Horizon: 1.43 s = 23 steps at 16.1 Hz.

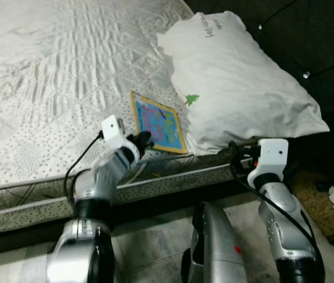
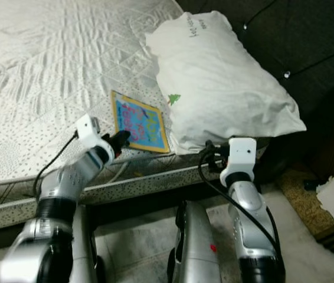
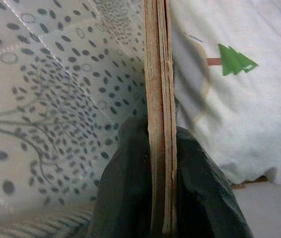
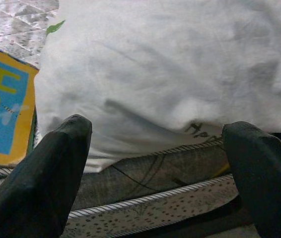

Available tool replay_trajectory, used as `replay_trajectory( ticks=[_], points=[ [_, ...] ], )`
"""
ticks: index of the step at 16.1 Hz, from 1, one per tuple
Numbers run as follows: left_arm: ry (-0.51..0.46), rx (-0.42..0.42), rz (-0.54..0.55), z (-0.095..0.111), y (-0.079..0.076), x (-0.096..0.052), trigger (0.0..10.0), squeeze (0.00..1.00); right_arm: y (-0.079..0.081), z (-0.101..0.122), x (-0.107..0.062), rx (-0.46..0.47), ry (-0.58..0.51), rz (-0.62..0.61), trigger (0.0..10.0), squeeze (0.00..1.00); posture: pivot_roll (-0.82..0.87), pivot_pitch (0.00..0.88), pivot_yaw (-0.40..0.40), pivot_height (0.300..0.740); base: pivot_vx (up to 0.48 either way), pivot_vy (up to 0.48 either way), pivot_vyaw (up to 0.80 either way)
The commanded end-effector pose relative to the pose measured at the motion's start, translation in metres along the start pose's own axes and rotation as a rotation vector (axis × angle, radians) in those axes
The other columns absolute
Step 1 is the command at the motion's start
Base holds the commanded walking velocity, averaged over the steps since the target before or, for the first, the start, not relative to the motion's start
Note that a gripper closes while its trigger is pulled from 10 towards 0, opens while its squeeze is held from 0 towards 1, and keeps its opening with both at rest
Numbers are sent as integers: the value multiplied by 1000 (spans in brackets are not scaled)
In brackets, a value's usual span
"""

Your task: Clean up the room

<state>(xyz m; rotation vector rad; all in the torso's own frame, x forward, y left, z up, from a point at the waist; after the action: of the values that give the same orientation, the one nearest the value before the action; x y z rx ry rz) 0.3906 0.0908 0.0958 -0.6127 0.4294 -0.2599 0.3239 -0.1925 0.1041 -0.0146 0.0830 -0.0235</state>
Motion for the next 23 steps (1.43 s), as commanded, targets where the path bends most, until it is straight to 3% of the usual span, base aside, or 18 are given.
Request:
replay_trajectory(
  ticks=[1,11,12,14,19,23],
  points=[
    [55,-1,21,-14,5,4,10000,0,-6,3,-2,-18,-1,-7,10000,0,-76,97,-89,510,0,0,0],
    [-37,82,138,30,40,6,10000,0,-13,7,-10,-62,8,-6,10000,0,-124,107,-120,510,0,0,0],
    [-32,86,149,30,43,5,10000,392,-13,7,-10,-68,7,-4,10000,0,-129,106,-125,510,0,0,0],
    [-21,82,156,27,45,4,10000,1000,-13,8,-9,-71,7,-3,10000,0,-132,106,-127,510,0,0,0],
    [5,130,216,25,62,1,10000,1000,-13,9,-9,-76,12,0,10000,0,-126,103,-131,510,0,0,0],
    [-17,178,280,37,79,-7,10000,1000,-9,9,-6,-74,13,5,10000,0,-117,93,-127,510,0,0,0]
  ],
)
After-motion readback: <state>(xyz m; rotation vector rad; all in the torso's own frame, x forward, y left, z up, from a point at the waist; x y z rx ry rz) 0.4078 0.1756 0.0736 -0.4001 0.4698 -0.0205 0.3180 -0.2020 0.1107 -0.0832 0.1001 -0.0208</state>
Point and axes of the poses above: a point about 5 cm out from each wrist's last joint towards the gripper, its own x axis pointing out of the wrist towards the gripper, its own z axis along the axis of the wrist's last joint, y = z × x, the point moved 4 cm from there along x, pointing out of the wrist towards the gripper, and after that the axes turned 3 degrees about x, right-handed, at the moved point
